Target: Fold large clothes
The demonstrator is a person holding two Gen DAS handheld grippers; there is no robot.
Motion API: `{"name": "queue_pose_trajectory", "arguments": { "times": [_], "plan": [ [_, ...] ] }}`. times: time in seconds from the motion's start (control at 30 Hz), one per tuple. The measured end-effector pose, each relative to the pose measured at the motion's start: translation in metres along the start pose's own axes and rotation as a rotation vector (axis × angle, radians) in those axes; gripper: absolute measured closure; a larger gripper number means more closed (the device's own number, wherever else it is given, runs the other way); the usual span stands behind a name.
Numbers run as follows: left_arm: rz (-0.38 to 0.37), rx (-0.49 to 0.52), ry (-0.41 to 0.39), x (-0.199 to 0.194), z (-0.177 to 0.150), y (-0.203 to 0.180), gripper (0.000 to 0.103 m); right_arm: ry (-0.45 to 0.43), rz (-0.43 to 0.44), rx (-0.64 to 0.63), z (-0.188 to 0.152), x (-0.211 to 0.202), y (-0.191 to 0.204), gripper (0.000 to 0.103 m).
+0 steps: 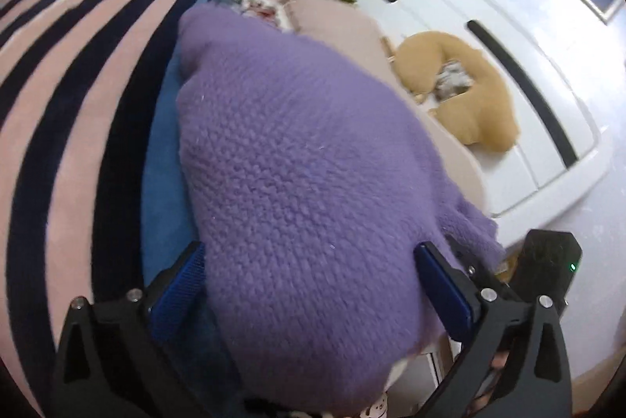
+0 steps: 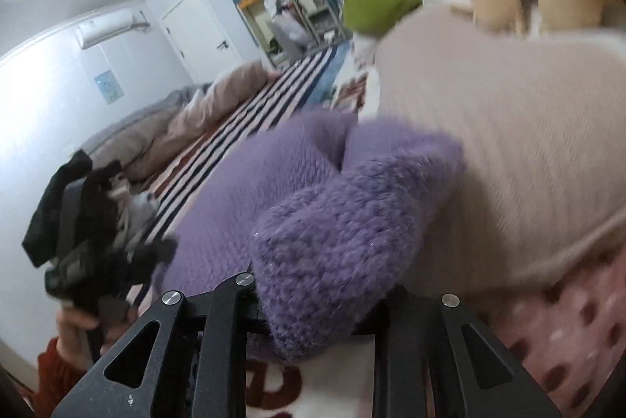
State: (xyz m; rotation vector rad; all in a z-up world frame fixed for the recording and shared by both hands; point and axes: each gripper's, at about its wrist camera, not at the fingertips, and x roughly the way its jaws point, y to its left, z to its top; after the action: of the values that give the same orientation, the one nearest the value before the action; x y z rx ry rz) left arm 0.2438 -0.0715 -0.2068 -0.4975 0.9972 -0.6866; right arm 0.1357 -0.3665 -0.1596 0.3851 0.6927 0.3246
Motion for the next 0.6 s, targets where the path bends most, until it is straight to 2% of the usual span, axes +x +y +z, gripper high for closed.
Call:
{"name": "queue_pose_trajectory", "arguments": {
  "times": [0.1,0.13,0.23,0.33,0.43,0.6],
  "plan": [
    [-0.029,-0.045,-0.002,0.002,-0.004,0.007,0.003,-0.003,0.002,0.005,-0.001,0.003,-0.001,0.086],
    [-0.030,-0.049,-0.007,0.001,-0.006,0.008,0.015,-0.002,0.005,0.006,-0.001,0.004,0.000,0.086],
    [-0.014,-0.036,-0.023,-0.009,-0.011,0.005,0.035,0.001,0.004,-0.002,0.001,0.007,0.005,0.086],
    [-0.042,-0.035,-0.051,-0.027,-0.015,0.010,0.044,-0.002,0.007,-0.005,0.000,0.007,0.011,0.086],
    [-0.056,-0.042,-0.083,-0.054,-0.019,0.021,0.046,0.011,0.044,-0.010,-0.004,0.011,0.025,0.086],
    [0.037,0.004,-0.153,-0.121,-0.032,0.034,0.047,0.099,0.200,-0.010,-0.014,0.039,0.062,0.086]
  ]
}}
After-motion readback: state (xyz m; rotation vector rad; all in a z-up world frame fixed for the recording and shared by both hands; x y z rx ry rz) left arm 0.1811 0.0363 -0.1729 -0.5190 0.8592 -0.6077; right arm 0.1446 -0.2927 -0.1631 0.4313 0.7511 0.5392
